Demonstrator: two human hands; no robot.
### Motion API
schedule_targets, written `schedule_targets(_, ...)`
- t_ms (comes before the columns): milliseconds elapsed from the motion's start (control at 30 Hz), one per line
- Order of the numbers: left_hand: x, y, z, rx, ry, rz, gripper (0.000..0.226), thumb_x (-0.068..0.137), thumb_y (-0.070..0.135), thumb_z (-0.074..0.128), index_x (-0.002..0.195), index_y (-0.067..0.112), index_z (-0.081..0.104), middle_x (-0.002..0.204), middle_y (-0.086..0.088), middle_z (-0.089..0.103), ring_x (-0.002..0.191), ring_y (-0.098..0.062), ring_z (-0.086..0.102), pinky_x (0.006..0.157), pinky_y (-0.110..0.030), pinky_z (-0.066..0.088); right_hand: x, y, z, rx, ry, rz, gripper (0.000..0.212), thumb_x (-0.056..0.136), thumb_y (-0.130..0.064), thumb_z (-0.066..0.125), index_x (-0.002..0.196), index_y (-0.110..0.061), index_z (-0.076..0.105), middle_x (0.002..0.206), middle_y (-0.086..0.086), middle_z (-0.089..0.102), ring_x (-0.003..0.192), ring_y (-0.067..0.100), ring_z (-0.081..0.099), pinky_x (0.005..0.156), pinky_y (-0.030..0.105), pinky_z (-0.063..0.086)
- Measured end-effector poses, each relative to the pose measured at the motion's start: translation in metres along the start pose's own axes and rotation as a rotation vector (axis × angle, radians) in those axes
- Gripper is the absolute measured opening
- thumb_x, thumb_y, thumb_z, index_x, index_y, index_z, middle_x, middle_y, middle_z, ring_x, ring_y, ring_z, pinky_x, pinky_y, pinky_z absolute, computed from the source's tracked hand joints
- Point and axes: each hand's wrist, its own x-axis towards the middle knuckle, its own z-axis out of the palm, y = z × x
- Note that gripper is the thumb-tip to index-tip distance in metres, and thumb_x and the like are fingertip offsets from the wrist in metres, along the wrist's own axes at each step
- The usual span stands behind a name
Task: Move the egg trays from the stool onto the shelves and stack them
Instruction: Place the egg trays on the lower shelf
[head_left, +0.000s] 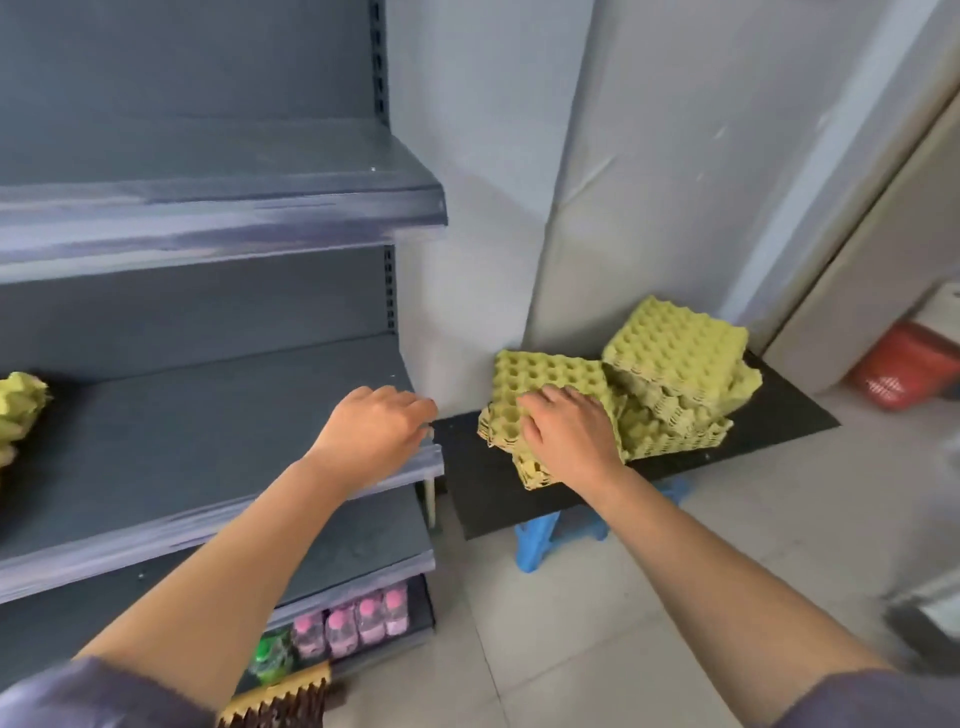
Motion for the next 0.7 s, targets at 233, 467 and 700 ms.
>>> schedule_targets(233,0.101,0.025,0.074,-0.101,-0.018,0.058,0.019,0.067,0.014,0.079,0.082,0.016,0.069,0.062,0.001,0.062,0.055,-0.025,0.061,0.049,-0.028,0.049,0.022,0.107,0.04,-0.025,-0.073,0.057,0.018,0.068,-0.015,0.078,0.086,-0.016,0.073,0.074,0.003,0.068,0.065,0.027,0.065,0.056,0.032,0.051)
schedule_targets(467,0.191,0.042,0.154,-0.194,-0.109,0.107,0.022,0.061,0.017,0.084,0.079,0.019,0.071,0.061,0.005,0.063,0.055,-0.021,0.063,0.049,-0.025,0.043,0.049,0.19,0.092,-0.031,-0.185,0.117,0.015,0.074,-0.016,0.073,0.088,-0.017,0.071,0.081,0.004,0.068,0.068,0.027,0.065,0.058,0.033,0.051)
schedule_targets(700,0.237,0.061,0.217,-0.172,-0.232,0.1,0.023,0.057,0.023,0.087,0.072,0.023,0.07,0.06,0.009,0.063,0.054,-0.016,0.062,0.048,-0.022,0.043,0.063,0.26,0.145,0.007,-0.255,0.117,0.018,0.067,-0.011,0.077,0.083,-0.017,0.072,0.075,0.006,0.067,0.054,0.027,0.062,0.045,0.029,0.046)
